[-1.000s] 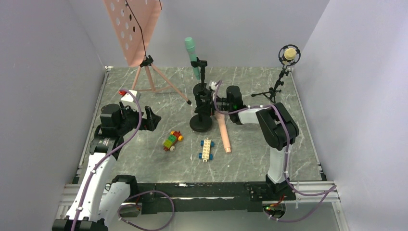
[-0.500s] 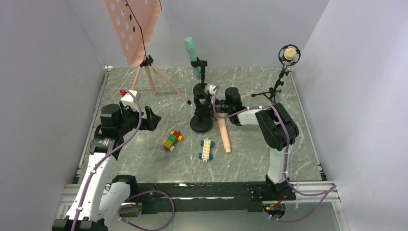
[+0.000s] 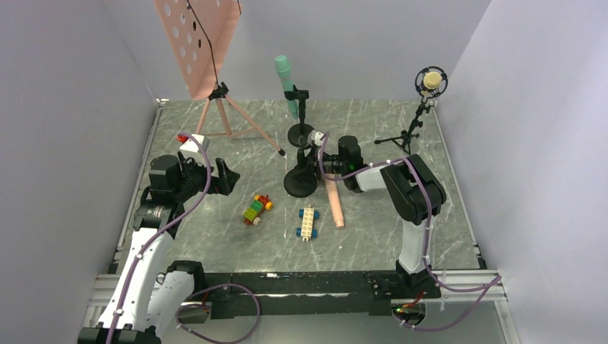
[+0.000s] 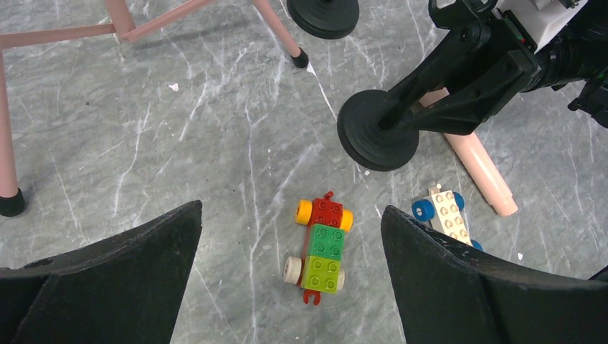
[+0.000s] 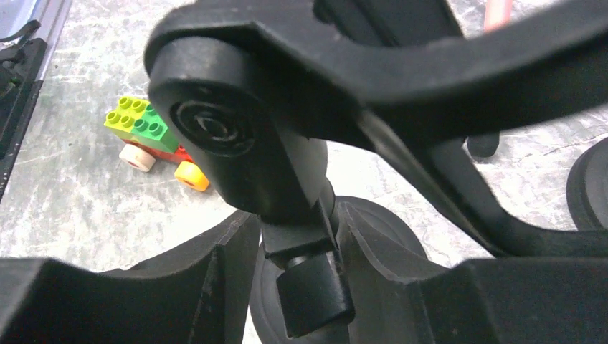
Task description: Attach the microphones to the stand
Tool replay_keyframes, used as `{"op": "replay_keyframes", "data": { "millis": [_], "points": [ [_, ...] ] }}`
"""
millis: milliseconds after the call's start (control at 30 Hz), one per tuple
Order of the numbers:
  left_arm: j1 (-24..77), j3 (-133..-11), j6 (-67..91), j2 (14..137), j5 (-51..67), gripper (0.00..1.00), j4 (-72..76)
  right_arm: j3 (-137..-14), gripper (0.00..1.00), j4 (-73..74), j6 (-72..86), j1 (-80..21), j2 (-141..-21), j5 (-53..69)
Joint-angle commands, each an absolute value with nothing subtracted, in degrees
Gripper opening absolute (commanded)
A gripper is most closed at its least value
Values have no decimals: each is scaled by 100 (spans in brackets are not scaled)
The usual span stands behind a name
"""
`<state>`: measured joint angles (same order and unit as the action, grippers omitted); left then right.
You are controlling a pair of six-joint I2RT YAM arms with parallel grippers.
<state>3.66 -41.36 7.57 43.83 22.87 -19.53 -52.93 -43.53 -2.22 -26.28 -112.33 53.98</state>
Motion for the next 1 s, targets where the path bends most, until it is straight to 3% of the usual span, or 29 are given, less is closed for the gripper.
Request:
{"op": "replay_keyframes", "data": {
  "millis": [0, 100, 233, 267, 300, 333, 600, 800, 967],
  "points": [
    [329, -4204, 712, 4247, 2410, 99, -1808, -5238, 49, -4865, 126, -2580, -10927, 5571],
    [328, -4201, 712, 4224, 2393, 99, -1819, -5205, 51, -4950, 251, -2513, -10871, 5625],
    [326, -4192, 703, 4184, 2369, 99, -1821, -5136, 61, -4709, 116, -2369, -10615, 5689],
    [327, -4189, 703, 4176, 2381, 99, -1818, -5129, 69, -4525, 61, -2336, -10530, 5701],
    [328, -4190, 703, 4175, 2384, 99, -1814, -5113, 96, -4323, -170, -2304, -10434, 5692],
    [327, -4191, 710, 4175, 2393, 99, -1819, -5089, 99, -4052, -342, -2276, -10340, 5692],
    [327, -4168, 721, 4165, 2592, 99, -1789, -4806, 100, -2766, -1390, -2197, -9459, 5608],
    [408, -4055, 811, 4215, 3079, 98, -1568, -5578, 100, -197, -2634, -2083, -8965, 5112],
    [1527, -4287, 834, 4477, 2222, 97, -1905, -6072, 100, 1071, -2616, -1606, -8788, 5067]
  ]
}}
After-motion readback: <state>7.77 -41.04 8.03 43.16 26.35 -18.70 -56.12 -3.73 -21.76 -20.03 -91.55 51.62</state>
